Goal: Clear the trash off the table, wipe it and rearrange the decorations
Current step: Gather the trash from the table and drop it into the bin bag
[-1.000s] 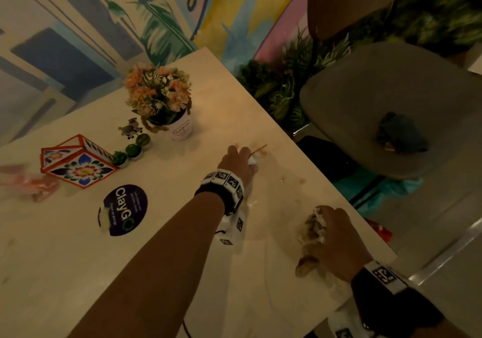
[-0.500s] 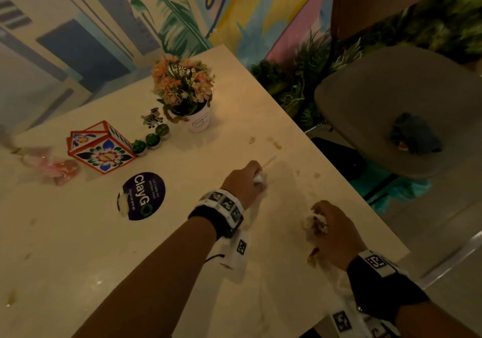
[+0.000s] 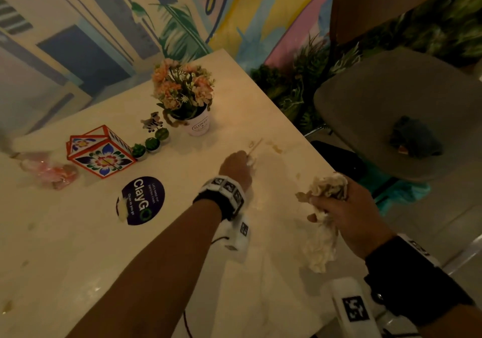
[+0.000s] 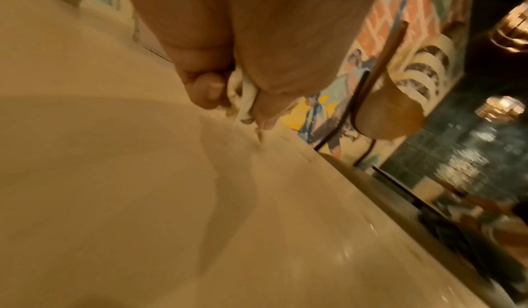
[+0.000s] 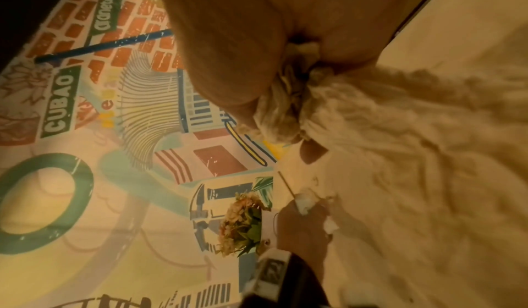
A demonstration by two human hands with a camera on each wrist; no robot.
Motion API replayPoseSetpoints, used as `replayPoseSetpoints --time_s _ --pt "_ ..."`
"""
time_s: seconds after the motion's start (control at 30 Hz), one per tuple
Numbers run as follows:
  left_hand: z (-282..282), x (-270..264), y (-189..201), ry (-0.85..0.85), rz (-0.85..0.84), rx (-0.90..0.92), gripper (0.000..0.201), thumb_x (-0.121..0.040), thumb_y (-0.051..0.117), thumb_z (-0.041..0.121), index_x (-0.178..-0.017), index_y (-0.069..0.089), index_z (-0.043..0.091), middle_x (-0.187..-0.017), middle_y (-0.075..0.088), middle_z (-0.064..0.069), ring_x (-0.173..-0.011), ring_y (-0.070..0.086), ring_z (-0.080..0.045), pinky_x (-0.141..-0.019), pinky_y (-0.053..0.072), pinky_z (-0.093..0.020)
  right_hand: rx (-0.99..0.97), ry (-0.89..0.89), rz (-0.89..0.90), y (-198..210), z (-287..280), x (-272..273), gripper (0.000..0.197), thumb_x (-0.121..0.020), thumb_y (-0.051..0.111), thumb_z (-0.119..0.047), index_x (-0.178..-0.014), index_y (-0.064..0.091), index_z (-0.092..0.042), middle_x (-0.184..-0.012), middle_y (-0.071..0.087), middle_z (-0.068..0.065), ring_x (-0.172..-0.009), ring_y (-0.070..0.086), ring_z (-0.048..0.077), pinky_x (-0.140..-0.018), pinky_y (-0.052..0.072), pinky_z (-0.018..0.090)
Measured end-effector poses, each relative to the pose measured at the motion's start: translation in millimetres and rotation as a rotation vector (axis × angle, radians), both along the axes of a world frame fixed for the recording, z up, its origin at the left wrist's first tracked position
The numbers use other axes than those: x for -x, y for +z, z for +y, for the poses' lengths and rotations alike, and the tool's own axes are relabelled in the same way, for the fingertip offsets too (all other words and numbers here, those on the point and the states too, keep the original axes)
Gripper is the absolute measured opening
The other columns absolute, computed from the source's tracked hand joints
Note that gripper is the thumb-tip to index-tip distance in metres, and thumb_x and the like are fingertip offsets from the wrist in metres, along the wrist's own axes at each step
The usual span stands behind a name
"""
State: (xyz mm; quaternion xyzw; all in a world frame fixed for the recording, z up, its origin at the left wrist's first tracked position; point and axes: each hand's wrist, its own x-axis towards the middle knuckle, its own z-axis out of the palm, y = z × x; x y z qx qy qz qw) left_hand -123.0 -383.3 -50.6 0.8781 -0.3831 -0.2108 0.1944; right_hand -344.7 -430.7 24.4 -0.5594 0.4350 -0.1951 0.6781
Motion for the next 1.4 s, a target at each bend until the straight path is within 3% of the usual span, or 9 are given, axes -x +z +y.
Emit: replayPoseSetpoints --time_s 0.23,0.4,0.53,0.67,0.9,1.03,1.17,1.3,1.4 --pt "-36 -41 13 0.191 0.071 0.056 0.009 -0.094 0.045 0.018 -0.088 0.042 0.012 -0.099 0.059 -0.020 -0.079 0.051 -0.031 -0.067 0.034 -0.032 -0.070 0.007 0.050 -24 -5 28 0.017 -0.080 0.056 0.018 -0.079 0.059 0.001 -0.073 0.070 0.015 -0.066 0.072 0.021 -0.050 0.054 0.025" --pt "-59 -46 10 0.053 0.111 -0.006 0.016 -0.092 0.053 0.026 -0.102 0.045 0.016 -0.098 0.060 -0.011 -0.086 0.058 -0.031 -0.067 0.036 -0.029 -0.009 0.043 0.128 -34 -2 35 0.018 -0.075 0.061 0.018 -0.079 0.065 0.000 -0.066 0.069 0.008 -0.059 0.068 0.011 -0.047 0.049 0.016" --pt "-70 -42 4 0.003 0.120 -0.090 0.033 -0.092 0.053 0.040 -0.111 0.045 0.013 -0.118 0.061 -0.012 -0.095 0.058 -0.031 -0.073 0.038 -0.030 0.034 -0.016 0.183 -38 -15 40 0.016 -0.074 0.064 0.012 -0.078 0.066 -0.003 -0.073 0.067 0.020 -0.070 0.065 0.033 -0.066 0.055 0.044" --pt "-65 -38 4 -0.143 0.042 -0.219 0.051 -0.089 0.050 0.055 -0.116 0.041 0.012 -0.109 0.060 -0.011 -0.084 0.054 -0.029 -0.070 0.037 -0.032 0.023 -0.016 0.212 -37 -28 47 0.018 -0.076 0.061 0.010 -0.067 0.061 -0.006 -0.057 0.058 0.012 -0.058 0.055 0.028 -0.060 0.047 0.043" --pt "-52 -14 -3 -0.271 -0.200 -0.230 0.026 -0.095 0.044 0.021 -0.119 0.043 0.010 -0.114 0.055 -0.017 -0.102 0.056 -0.036 -0.080 0.043 -0.039 0.202 0.224 0.498 -35 -13 53 0.030 -0.070 0.079 -0.010 -0.077 0.051 -0.016 -0.074 0.059 -0.008 -0.074 0.056 0.013 -0.071 0.044 0.032" --pt "-44 -4 -2 -0.251 -0.213 -0.233 0.028 -0.095 0.042 0.015 -0.122 0.042 0.007 -0.117 0.052 -0.019 -0.104 0.055 -0.038 -0.081 0.042 -0.040 0.266 0.423 0.629 -48 -1 51 0.041 -0.060 0.081 -0.015 -0.092 0.057 -0.023 -0.091 0.060 -0.009 -0.084 0.057 0.013 -0.064 0.042 0.020" --pt "-31 2 -3 -0.205 -0.172 -0.212 0.028 -0.093 0.044 0.016 -0.120 0.042 0.008 -0.113 0.054 -0.018 -0.102 0.056 -0.038 -0.080 0.044 -0.041 0.407 0.551 0.759 -67 4 51 0.047 -0.072 0.075 -0.021 -0.113 0.052 -0.026 -0.111 0.048 -0.003 -0.097 0.053 0.017 -0.081 0.043 0.025" --pt "-3 -9 9 0.006 0.030 -0.011 0.017 -0.095 0.045 0.017 -0.109 0.048 0.008 -0.099 0.061 -0.014 -0.089 0.062 -0.034 -0.065 0.042 -0.032 0.534 0.631 0.766 -72 10 55 0.023 -0.082 0.063 -0.010 -0.095 0.053 -0.027 -0.098 0.038 -0.006 -0.084 0.048 0.014 -0.072 0.034 0.020" --pt "39 -30 16 0.194 0.178 0.098 0.014 -0.092 0.052 0.016 -0.102 0.054 0.007 -0.102 0.061 -0.010 -0.094 0.059 -0.029 -0.073 0.041 -0.031 0.576 0.670 0.764 -69 18 58 0.019 -0.083 0.056 -0.009 -0.088 0.052 -0.027 -0.092 0.043 -0.006 -0.089 0.055 0.020 -0.072 0.041 0.025"
